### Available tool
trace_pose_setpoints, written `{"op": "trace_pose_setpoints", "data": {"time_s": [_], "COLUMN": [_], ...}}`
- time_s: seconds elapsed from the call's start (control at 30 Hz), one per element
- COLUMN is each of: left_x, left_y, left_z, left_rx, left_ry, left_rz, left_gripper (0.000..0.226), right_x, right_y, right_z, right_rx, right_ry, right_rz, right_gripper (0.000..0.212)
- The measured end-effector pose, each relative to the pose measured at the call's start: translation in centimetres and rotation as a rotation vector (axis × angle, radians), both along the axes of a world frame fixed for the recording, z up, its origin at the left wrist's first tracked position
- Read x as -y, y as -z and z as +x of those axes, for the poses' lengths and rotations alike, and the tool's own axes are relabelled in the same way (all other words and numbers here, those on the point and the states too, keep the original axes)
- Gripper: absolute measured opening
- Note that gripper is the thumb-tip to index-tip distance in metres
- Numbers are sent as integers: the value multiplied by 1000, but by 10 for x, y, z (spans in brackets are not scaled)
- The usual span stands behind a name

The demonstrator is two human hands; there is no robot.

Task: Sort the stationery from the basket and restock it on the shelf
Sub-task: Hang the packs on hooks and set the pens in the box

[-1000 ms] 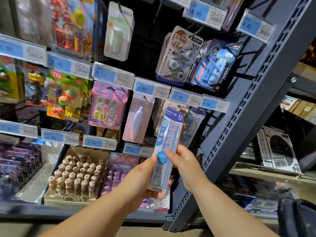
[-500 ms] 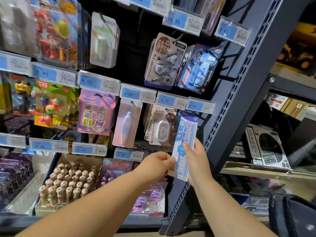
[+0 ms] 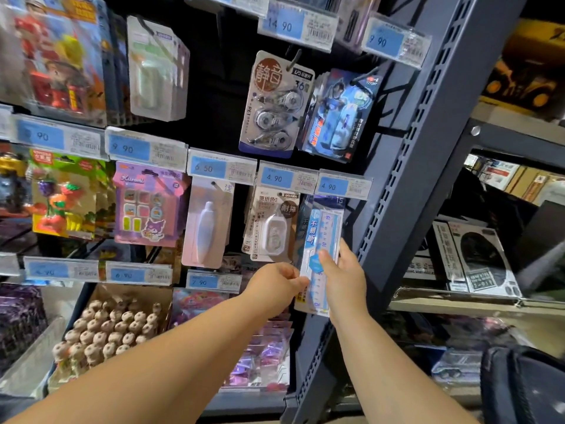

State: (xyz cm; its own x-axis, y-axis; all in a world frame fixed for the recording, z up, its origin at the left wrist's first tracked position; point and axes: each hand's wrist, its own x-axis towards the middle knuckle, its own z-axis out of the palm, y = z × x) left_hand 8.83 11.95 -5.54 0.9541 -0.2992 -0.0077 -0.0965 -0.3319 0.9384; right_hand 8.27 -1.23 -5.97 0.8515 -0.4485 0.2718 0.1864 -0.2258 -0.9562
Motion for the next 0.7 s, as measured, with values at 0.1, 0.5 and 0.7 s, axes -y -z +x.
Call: {"op": "trace_pose_setpoints", "data": {"time_s": [0.1,0.5,0.7], "left_x": [0,7,-1], "left_y": [6,9,20], "left_z": [1,26,36], "left_rx": [26,173,193], "left_ry": [-14,-89,-97], "left_rz": [-3,370,467], "left_gripper": [24,32,38], "right_x": [2,-2,-4], "right_y": [8,5,12], "right_z": [4,23,30], "right_rx": [-12,-85,-122], "right_ry": [7,218,362], "right_rz": [-10,-54,-216], "right_gripper": [49,27,13]}}
